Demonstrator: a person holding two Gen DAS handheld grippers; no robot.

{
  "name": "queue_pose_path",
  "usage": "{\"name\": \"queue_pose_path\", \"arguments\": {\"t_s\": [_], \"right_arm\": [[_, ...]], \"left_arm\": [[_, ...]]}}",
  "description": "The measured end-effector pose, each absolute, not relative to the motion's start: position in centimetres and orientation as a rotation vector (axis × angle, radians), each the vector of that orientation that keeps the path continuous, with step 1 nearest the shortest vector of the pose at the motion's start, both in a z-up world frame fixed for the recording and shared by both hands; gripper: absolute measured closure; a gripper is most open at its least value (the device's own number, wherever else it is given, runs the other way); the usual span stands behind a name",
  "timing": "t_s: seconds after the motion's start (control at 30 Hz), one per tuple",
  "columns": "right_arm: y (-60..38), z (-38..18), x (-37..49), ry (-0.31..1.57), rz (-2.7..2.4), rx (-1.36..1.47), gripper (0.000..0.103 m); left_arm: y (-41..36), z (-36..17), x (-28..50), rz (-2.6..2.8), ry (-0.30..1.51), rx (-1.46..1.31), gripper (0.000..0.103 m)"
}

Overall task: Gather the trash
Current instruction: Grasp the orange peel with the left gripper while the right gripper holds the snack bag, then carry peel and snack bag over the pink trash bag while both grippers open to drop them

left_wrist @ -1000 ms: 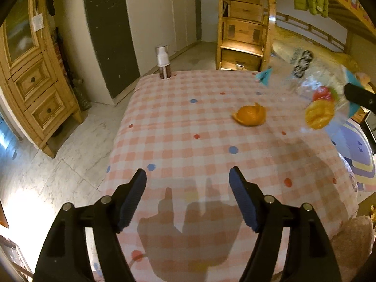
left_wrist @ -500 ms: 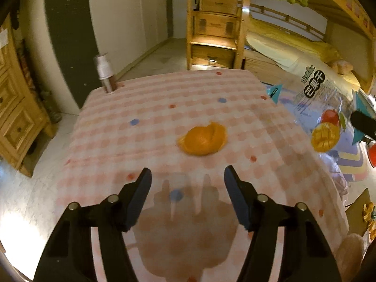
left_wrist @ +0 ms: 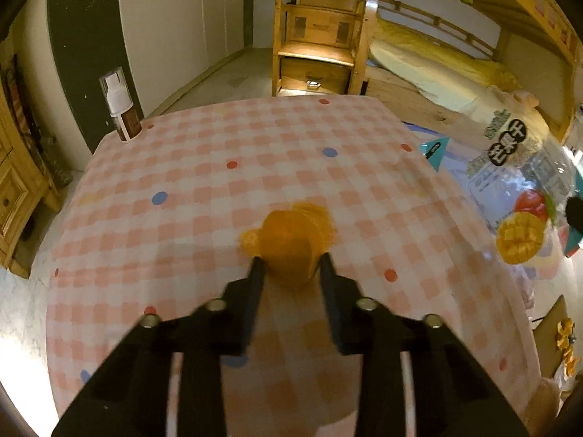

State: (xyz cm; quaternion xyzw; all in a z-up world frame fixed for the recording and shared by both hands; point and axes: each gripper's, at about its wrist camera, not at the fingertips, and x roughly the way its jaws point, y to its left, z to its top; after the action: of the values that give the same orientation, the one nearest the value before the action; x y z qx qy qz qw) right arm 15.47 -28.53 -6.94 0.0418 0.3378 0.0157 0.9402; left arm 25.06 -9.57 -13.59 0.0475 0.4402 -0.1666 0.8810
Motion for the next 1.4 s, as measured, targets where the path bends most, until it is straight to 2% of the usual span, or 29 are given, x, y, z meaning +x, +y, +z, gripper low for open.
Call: {"name": "queue_pose_path", "arguments": {"t_s": [0.23,0.47,0.87,1.4], "right_arm": [[-28.6,-5.0,11.3,0.641,0.020,0.084,0.099],[-29.0,-4.5,7.7,0.635,-0.005,0.074,0.099],[-33.4,-5.3,2.9,0.641,-0.108,0.116,0.099],[-43.7,-8.5,-1.1,0.679,-0.363,0.222,0.099]], "left_arm": [[-7.2,-9.3,18.7,-0.444,0.822,0.021,0.083],[-8.2,-6.6,12.9,-0.492,0.785,0.090,0.083],[-16.7,-6.1,8.8,-0.661,0.762,0.222,0.083],[-31.1,-8.3,7.8,-0.919,0.757,0.369,0.083]]}}
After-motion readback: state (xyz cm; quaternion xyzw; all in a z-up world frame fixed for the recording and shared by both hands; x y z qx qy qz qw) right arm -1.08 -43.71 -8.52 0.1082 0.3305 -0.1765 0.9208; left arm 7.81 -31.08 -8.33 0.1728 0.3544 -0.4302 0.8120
